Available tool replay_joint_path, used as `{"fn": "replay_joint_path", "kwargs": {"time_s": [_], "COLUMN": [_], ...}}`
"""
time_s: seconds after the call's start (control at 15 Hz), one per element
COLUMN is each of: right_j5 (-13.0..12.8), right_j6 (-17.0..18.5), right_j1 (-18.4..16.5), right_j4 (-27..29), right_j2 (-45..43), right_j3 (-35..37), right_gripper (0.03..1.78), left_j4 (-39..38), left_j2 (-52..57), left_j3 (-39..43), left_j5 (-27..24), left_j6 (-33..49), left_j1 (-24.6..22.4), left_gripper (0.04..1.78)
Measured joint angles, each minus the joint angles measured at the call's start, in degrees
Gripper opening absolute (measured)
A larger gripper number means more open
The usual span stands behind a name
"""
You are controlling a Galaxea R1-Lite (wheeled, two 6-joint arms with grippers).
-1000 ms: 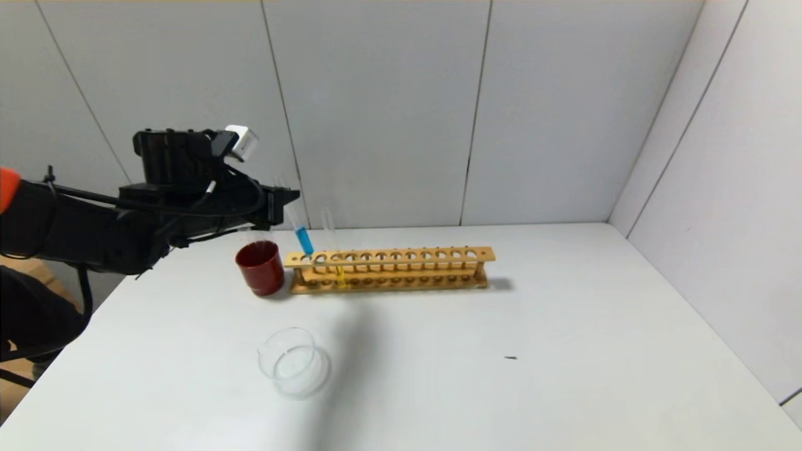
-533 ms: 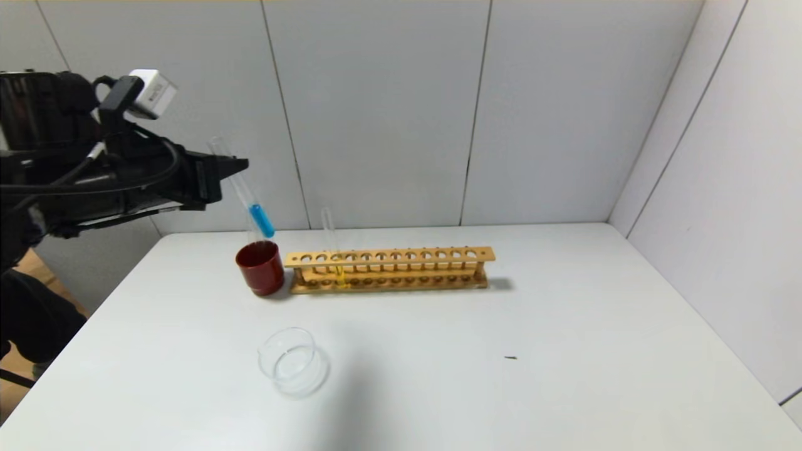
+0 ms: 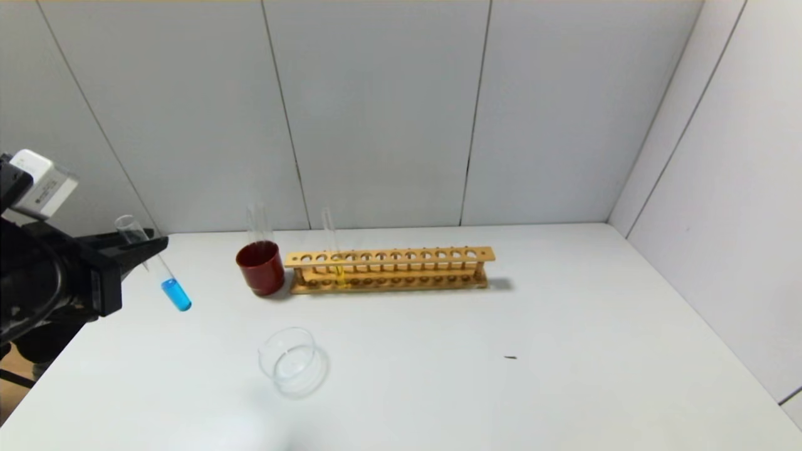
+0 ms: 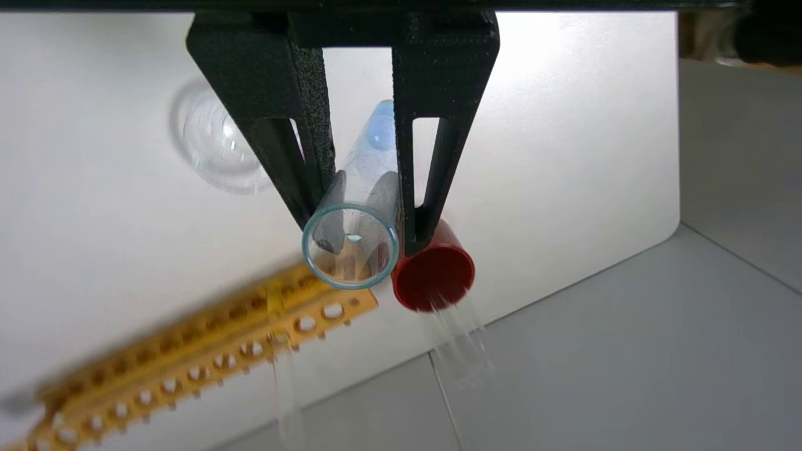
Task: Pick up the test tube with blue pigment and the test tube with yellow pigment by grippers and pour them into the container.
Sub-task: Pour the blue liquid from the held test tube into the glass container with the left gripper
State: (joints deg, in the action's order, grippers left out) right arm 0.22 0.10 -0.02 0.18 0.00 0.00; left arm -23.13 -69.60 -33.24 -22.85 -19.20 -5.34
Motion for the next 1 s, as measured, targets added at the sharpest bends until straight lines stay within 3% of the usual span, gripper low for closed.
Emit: {"fn": "replay_joint_path", "kwargs": {"time_s": [0.27, 0.67, 1.0], "right_j5": [0.0, 0.0, 0.0], "right_j6": [0.0, 0.0, 0.0], "right_j1": [0.0, 0.0, 0.0], "right_j4": [0.0, 0.0, 0.0], "right_j2": [0.0, 0.0, 0.0], "right_j3": [0.0, 0.0, 0.0], "right_gripper": [1.75, 1.75, 1.75], "left_j4": [0.4, -2.6, -8.3], "left_j2": [0.0, -9.3, -16.2], "left_j3": [2.6, -1.0, -2.0], "left_j5": [-5.2, -12.8, -12.2], "left_j6": [-12.2, -27.9, -35.7], "left_j1": [0.0, 1.7, 5.2], "left_gripper": [0.33, 0.33, 0.33]}}
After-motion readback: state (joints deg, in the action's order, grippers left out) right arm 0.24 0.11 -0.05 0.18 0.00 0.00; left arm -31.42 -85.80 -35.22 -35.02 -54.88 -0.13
